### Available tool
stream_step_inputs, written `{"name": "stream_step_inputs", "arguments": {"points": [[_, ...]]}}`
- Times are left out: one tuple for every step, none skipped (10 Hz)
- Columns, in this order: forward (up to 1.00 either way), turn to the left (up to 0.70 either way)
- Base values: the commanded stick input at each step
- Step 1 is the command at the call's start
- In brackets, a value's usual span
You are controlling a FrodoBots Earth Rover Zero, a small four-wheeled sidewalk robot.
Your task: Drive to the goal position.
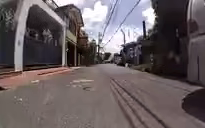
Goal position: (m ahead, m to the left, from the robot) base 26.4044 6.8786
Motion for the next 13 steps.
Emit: {"name": "stream_step_inputs", "arguments": {"points": [[0.7, -0.35], [0.7, -0.35], [0.7, -0.35], [0.7, -0.35], [0.7, -0.16], [0.7, 0.0], [0.7, 0.0], [0.7, 0.0], [0.7, 0.0], [0.7, 0.0], [0.7, 0.0], [0.7, 0.0], [0.7, 0.0]]}}
